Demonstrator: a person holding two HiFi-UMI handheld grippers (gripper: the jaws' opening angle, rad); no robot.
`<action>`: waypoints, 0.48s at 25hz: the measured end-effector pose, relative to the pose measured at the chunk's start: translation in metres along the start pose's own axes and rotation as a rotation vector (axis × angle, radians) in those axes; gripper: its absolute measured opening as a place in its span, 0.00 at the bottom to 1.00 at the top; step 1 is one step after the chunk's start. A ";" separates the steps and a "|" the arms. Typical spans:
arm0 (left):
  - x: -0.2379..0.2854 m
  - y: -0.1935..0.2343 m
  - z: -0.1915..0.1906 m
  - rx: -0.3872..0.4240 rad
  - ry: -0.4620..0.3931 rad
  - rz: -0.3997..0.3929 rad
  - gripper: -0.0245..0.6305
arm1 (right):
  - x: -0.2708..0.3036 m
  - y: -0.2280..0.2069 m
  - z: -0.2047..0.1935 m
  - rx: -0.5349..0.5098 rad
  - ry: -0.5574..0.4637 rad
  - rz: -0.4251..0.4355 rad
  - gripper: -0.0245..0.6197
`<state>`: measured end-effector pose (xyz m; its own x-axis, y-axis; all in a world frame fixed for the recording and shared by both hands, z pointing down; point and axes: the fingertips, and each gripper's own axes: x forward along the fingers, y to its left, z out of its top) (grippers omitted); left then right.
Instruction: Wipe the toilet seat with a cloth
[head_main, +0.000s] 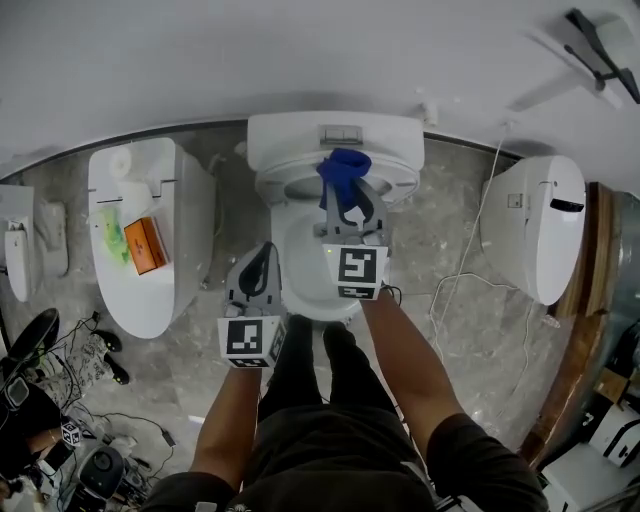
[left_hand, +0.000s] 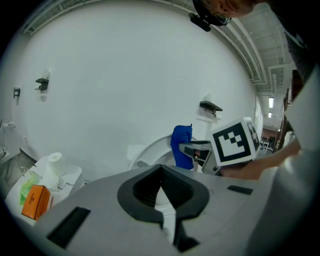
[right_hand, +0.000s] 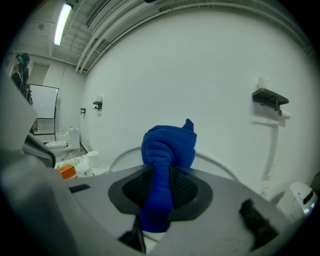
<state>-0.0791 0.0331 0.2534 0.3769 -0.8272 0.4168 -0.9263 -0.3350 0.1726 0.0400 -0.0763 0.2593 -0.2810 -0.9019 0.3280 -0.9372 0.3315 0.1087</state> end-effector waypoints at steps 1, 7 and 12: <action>0.001 0.001 -0.002 0.004 0.004 -0.001 0.05 | -0.001 -0.003 0.000 0.003 -0.002 -0.001 0.17; 0.006 -0.002 -0.013 0.013 0.023 -0.008 0.05 | -0.006 -0.028 -0.002 0.021 -0.006 -0.030 0.17; 0.009 -0.013 -0.030 0.020 0.055 -0.022 0.05 | -0.017 -0.058 -0.020 0.021 0.017 -0.076 0.17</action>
<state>-0.0631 0.0434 0.2812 0.3966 -0.7934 0.4619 -0.9172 -0.3628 0.1643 0.1038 -0.0743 0.2663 -0.2054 -0.9195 0.3353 -0.9599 0.2560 0.1140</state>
